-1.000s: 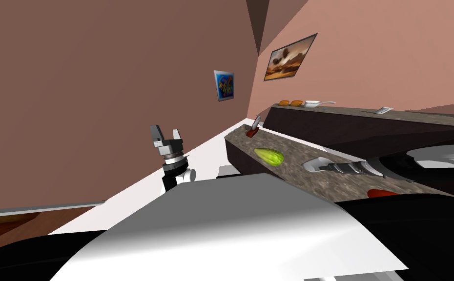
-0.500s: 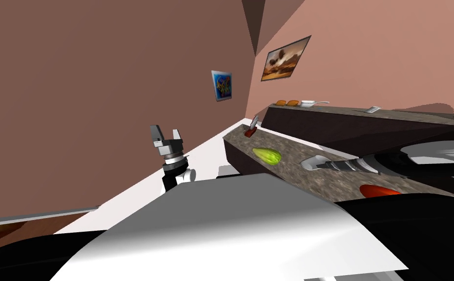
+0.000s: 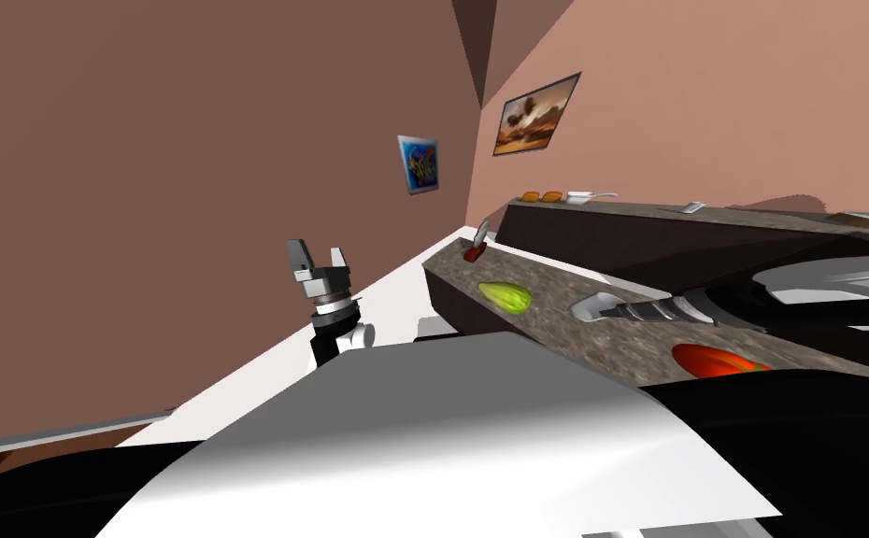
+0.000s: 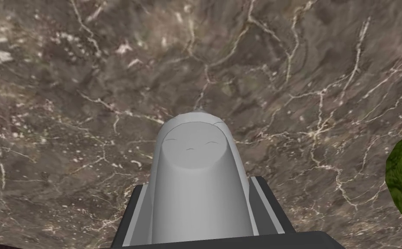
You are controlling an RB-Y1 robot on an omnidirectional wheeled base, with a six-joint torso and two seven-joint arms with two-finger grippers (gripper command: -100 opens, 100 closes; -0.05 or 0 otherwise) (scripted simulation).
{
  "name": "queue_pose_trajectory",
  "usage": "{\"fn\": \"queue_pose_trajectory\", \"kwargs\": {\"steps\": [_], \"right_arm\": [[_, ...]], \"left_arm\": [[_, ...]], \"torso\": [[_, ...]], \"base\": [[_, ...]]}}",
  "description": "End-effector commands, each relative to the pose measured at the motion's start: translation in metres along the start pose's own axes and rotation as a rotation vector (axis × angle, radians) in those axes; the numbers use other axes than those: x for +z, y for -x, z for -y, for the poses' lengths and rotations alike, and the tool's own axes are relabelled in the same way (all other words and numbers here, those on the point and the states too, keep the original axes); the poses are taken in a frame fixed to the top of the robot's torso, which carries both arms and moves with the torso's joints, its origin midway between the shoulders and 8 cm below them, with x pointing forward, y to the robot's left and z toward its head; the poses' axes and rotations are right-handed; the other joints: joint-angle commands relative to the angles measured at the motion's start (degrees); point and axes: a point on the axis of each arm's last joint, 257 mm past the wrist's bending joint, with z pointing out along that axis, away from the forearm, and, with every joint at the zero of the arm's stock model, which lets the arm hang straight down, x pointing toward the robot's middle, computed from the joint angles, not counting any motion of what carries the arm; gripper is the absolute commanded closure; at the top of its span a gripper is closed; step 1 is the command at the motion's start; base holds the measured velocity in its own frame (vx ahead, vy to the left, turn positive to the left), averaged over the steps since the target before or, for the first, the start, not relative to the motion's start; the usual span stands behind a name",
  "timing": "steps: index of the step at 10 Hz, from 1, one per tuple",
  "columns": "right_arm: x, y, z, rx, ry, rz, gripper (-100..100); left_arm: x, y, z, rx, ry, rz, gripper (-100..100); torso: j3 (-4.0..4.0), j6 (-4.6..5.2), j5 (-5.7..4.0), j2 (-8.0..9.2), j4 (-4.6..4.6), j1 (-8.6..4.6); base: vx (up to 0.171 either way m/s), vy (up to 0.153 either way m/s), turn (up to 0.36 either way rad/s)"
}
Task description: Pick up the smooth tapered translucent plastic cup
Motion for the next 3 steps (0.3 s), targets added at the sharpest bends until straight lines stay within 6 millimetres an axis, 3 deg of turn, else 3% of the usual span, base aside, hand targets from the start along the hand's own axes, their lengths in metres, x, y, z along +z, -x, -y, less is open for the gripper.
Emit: {"fn": "queue_pose_trajectory", "kwargs": {"steps": [1,2,3], "right_arm": [[-0.0029,0.0044,-0.0076,-0.007,0.001,-0.002,100],[-0.0021,0.0022,-0.0046,-0.004,0.001,-0.002,100],[-0.0022,0.0024,-0.0050,-0.004,0.001,-0.001,0]], "left_arm": [[0.0000,0.0000,0.0000,0.000,0.000,0.000,0],[0.0000,0.0000,0.0000,0.000,0.000,0.000,0],[0.0000,0.0000,0.0000,0.000,0.000,0.000,0]], "torso": [[0.00,0.00,0.00,0.00,0.00,0.00],[0.01,0.00,0.01,0.01,0.00,0.01],[0.01,-0.02,0.01,0.02,0.01,0.03]], "base": [[0.006,-0.023,-0.068],[0.002,-0.009,-0.011],[0.000,0.000,0.000]]}}
